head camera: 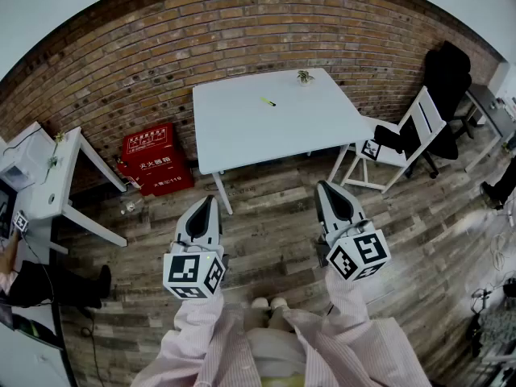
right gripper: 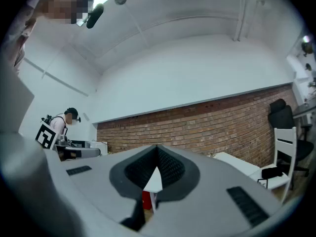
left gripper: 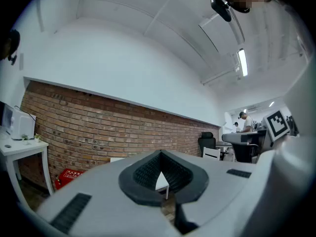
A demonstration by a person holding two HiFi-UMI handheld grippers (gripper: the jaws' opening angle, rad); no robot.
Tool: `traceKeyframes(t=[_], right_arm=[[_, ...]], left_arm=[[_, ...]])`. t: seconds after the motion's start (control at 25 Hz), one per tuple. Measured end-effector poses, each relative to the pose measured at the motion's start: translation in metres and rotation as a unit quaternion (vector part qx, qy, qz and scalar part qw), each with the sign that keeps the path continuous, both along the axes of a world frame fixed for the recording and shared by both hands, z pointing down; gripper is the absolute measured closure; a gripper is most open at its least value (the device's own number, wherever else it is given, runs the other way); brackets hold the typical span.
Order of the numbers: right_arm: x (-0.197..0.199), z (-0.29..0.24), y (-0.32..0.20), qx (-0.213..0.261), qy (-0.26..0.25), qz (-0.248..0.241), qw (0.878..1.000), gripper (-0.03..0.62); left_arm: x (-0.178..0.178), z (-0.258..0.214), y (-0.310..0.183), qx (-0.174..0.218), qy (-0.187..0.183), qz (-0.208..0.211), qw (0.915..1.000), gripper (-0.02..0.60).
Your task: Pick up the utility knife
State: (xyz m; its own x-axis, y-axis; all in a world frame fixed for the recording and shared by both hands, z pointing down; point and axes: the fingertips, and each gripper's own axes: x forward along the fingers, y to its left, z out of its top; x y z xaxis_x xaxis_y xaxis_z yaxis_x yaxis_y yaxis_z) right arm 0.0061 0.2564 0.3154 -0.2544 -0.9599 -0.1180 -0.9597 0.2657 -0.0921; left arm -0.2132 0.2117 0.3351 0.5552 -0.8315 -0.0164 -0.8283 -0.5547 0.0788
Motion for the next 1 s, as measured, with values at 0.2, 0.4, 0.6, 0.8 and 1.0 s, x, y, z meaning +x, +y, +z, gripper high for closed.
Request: traceKeyframes(t=[0.2, 0.4, 0.6, 0.8, 1.0], right_arm=[[0.001, -0.002, 0.003, -0.002, 0.002, -0.001, 1.0, 0.592], [0.004, 0.006, 0.004, -0.011, 0.0, -0.001, 1.0, 0.592], [0.01, 0.014, 0.006, -0.022, -0.002, -0.008, 1.0, 0.591], [0.021, 0.02, 0.004, -0.025, 0.002, -0.02, 0.999, 0.586], [0.034, 0.025, 0.003, -0.027, 0.004, -0.018, 0.999, 0.541]], left_arm=[[0.001, -0.002, 0.003, 0.001, -0.001, 0.001, 1.0, 0.591], [0.004, 0.0, 0.006, -0.002, 0.0, 0.001, 1.0, 0.591], [0.004, 0.006, 0.009, -0.01, -0.003, -0.007, 0.9999, 0.591], [0.014, 0.009, 0.009, -0.013, 0.003, -0.014, 0.9998, 0.589], [0.028, 0.013, 0.013, -0.015, 0.007, -0.011, 0.9998, 0.589]])
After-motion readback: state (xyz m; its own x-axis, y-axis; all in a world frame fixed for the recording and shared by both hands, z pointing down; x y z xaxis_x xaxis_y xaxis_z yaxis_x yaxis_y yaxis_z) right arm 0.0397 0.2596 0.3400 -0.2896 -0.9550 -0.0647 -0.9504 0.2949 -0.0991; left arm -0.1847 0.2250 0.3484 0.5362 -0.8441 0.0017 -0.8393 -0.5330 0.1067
